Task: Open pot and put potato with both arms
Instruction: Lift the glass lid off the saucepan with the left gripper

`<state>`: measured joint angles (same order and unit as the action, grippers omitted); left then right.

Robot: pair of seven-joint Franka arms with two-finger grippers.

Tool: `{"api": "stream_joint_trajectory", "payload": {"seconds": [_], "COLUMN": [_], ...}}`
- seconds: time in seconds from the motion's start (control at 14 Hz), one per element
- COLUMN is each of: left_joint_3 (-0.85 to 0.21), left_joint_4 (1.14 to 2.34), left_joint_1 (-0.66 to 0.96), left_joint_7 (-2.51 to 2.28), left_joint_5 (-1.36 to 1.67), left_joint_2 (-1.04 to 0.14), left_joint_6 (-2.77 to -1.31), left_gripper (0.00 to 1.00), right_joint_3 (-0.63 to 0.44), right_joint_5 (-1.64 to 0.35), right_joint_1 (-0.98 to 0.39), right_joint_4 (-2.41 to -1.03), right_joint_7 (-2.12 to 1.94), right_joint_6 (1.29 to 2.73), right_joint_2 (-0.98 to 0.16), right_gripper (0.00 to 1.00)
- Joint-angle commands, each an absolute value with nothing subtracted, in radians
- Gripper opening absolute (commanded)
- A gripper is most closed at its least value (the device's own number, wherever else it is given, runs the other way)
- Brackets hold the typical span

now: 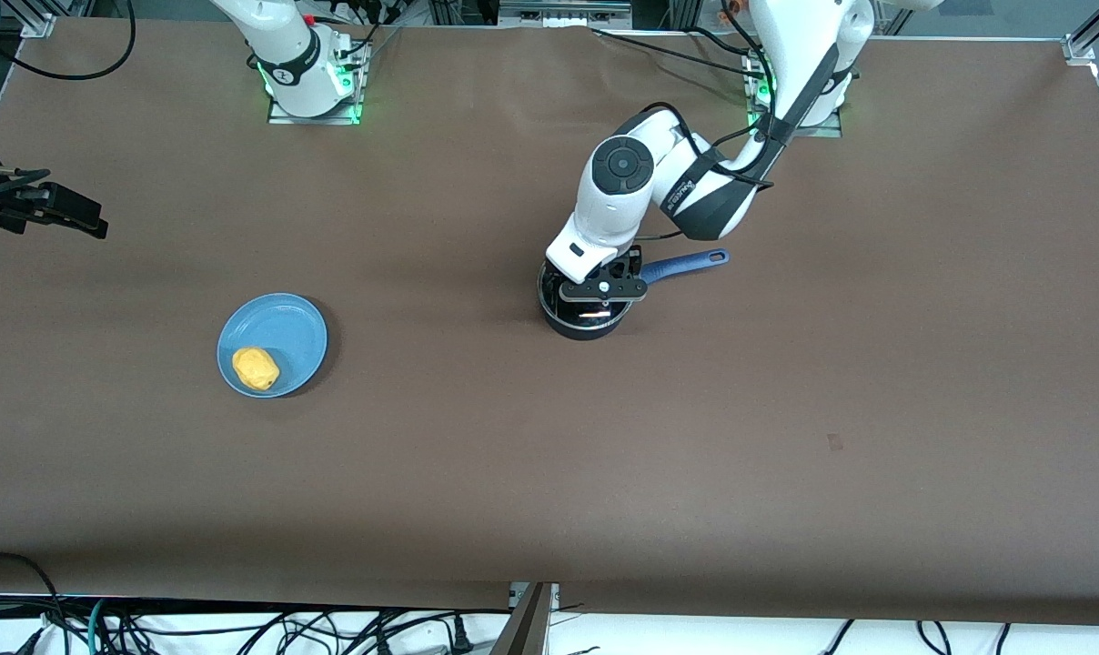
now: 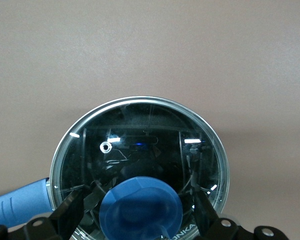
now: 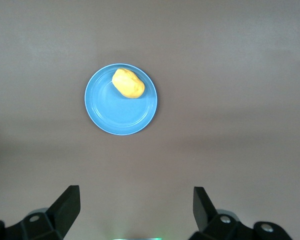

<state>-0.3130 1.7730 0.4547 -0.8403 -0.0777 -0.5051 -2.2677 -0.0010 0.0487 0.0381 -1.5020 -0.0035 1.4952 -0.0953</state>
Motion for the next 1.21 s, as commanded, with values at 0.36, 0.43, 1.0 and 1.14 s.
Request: {"api": "stream_joint_trajectory", "payload": {"seconds": [0.36, 0.43, 1.0, 1.14], "left_joint_3": [-0.308, -0.308, -0.308, -0.308], "left_joint_4": [1.769, 1.764, 1.742, 1.762], "left_joint_1": [0.462, 0.462, 0.344, 0.235], "left_joint_7": [-0.862, -0.862, -0.775, -0.607], "left_joint_5": [-0.107, -0.106, -0.092, -0.034], "left_joint_2": [-0.506, -0.502, -0.319, -0.214], "left_joint_6": [-2.267, -2.247, -2.031, -1.947], "left_gripper": [0.57, 0.55, 0.55, 0.55], "right_joint_3": [-0.002, -0.002, -0.005, -0.003], "right_joint_5": [0.054, 0.054, 0.052, 0.054], "right_joint_1": [0.041, 0.041, 0.051, 0.043], "right_joint_4": [-1.476, -1.476, -1.476, -1.477], "right_joint_7": [0.009, 0.009, 0.009, 0.009], "right_joint_6": [1.496, 1.499, 1.526, 1.532], "right_joint_2": [-0.106, -0.106, -0.113, -0.132], "right_gripper": [1.00, 1.00, 1.00, 1.00]}}
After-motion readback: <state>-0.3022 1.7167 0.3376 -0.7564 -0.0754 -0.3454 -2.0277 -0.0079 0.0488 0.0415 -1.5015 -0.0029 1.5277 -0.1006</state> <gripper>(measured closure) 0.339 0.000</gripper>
